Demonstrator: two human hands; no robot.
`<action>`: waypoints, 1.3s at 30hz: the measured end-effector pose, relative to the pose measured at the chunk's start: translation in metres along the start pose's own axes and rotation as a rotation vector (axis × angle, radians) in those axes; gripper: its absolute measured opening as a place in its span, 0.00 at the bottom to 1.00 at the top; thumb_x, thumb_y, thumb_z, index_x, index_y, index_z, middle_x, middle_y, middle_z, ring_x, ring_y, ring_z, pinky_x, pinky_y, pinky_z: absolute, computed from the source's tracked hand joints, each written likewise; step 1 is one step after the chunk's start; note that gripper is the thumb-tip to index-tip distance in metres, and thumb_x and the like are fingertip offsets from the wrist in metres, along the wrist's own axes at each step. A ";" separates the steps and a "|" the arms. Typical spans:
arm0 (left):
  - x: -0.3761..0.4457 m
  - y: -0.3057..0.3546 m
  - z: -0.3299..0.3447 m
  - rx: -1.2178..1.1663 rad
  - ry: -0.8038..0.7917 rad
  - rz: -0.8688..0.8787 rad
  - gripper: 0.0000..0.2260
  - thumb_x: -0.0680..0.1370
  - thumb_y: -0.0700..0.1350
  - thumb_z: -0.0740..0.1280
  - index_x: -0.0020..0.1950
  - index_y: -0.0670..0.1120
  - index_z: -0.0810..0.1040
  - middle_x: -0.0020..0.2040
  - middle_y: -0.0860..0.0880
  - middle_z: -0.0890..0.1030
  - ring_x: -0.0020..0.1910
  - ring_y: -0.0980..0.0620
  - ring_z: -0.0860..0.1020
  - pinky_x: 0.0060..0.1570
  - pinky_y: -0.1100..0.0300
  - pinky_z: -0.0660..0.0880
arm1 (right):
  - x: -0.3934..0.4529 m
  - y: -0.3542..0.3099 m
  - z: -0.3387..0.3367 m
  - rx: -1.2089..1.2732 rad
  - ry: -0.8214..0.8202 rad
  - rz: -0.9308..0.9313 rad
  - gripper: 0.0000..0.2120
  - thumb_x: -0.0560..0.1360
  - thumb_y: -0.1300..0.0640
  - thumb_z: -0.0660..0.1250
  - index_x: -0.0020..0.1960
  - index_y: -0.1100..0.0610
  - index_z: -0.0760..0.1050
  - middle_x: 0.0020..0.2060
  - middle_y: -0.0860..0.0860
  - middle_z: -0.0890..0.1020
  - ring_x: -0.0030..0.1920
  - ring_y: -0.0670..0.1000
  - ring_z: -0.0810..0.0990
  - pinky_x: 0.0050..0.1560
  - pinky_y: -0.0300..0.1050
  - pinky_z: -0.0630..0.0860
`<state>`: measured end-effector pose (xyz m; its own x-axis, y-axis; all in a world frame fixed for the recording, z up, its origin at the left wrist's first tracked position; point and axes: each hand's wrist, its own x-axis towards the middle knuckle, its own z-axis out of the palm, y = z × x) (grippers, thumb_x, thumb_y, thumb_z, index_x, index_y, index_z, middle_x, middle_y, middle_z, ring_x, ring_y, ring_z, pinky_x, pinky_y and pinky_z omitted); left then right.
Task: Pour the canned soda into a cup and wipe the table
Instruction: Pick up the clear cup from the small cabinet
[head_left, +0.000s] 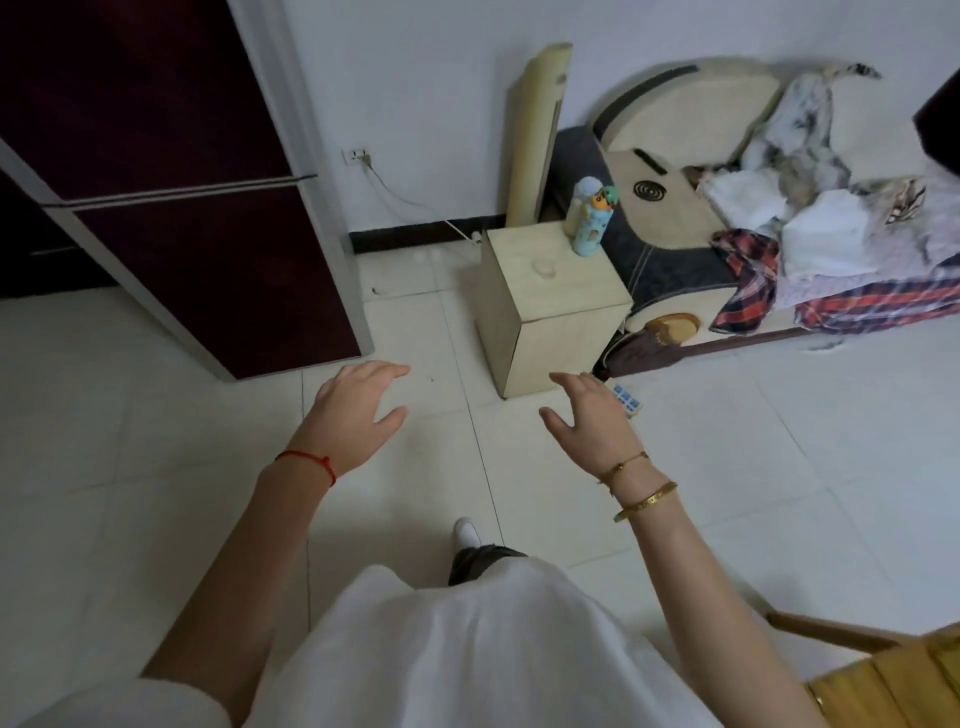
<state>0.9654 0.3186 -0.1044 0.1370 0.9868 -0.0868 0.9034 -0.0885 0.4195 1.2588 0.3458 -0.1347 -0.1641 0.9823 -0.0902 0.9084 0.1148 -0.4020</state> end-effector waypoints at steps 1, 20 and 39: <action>0.020 -0.003 -0.007 0.000 0.012 0.003 0.22 0.79 0.48 0.65 0.73 0.49 0.70 0.71 0.51 0.72 0.71 0.49 0.67 0.71 0.50 0.64 | 0.022 -0.001 -0.006 0.002 0.009 -0.008 0.24 0.77 0.50 0.64 0.70 0.58 0.68 0.63 0.57 0.76 0.67 0.59 0.70 0.68 0.55 0.67; 0.308 -0.080 -0.073 -0.036 -0.034 0.049 0.23 0.79 0.47 0.66 0.74 0.49 0.68 0.72 0.51 0.70 0.73 0.49 0.65 0.73 0.51 0.61 | 0.310 -0.033 -0.014 0.010 -0.021 0.031 0.24 0.78 0.50 0.63 0.71 0.58 0.67 0.64 0.56 0.75 0.68 0.57 0.69 0.70 0.54 0.64; 0.583 -0.106 -0.112 0.004 -0.311 0.555 0.21 0.80 0.48 0.64 0.73 0.49 0.69 0.70 0.50 0.72 0.70 0.50 0.69 0.71 0.49 0.67 | 0.444 -0.061 -0.009 0.175 0.188 0.546 0.23 0.80 0.50 0.61 0.71 0.57 0.67 0.65 0.54 0.74 0.68 0.55 0.70 0.70 0.50 0.66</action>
<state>0.9041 0.9183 -0.0983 0.6964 0.7081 -0.1165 0.6656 -0.5767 0.4738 1.1342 0.7758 -0.1419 0.3936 0.9035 -0.1693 0.7629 -0.4239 -0.4881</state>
